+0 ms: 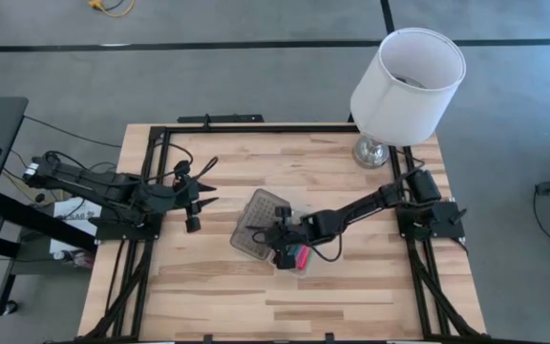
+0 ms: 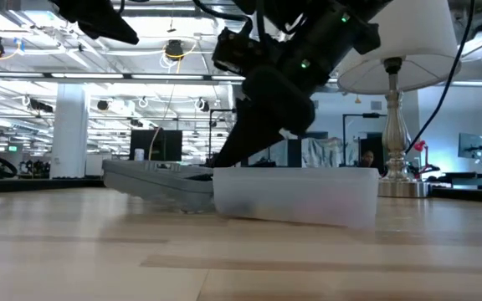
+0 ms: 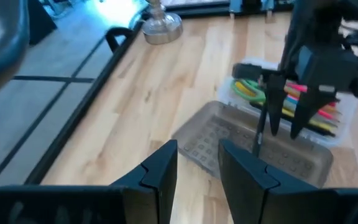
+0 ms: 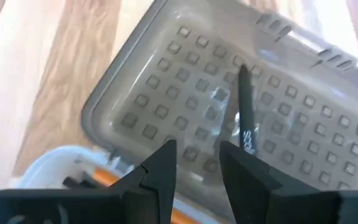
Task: Pick & place school supplies into a supply box
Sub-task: Adjust the black pen in the black supply box
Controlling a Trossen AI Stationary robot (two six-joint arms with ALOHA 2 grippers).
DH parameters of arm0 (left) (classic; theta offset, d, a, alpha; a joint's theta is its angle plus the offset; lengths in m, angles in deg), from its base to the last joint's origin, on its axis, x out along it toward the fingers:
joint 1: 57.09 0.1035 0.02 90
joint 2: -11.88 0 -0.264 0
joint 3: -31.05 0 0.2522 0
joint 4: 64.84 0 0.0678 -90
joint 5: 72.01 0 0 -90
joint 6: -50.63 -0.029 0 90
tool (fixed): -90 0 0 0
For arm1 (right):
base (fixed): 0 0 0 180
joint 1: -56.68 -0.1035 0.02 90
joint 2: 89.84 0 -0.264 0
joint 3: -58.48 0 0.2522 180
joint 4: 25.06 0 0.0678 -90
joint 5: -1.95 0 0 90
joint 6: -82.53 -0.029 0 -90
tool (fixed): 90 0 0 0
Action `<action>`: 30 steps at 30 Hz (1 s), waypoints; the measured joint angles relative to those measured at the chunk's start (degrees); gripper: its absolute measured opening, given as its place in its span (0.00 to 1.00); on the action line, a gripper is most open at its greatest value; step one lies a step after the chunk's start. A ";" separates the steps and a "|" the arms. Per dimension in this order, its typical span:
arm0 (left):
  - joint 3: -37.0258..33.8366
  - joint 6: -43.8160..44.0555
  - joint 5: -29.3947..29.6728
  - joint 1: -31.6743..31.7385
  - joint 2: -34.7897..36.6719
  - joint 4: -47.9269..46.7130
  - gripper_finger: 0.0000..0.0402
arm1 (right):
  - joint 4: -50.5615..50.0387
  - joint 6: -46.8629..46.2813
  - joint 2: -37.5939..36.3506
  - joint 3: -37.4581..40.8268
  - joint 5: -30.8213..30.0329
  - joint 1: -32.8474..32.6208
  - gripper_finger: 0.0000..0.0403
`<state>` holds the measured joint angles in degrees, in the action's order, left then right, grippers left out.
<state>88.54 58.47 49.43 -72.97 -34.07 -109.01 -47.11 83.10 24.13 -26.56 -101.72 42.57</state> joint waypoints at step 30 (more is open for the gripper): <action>-0.02 -1.51 -1.83 3.28 -18.42 -0.97 0.28 | -4.35 6.43 -2.97 -0.02 -0.48 2.87 0.29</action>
<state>88.52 56.96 47.60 -69.69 -52.49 -109.98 -51.46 89.54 21.16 -26.58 -102.20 45.44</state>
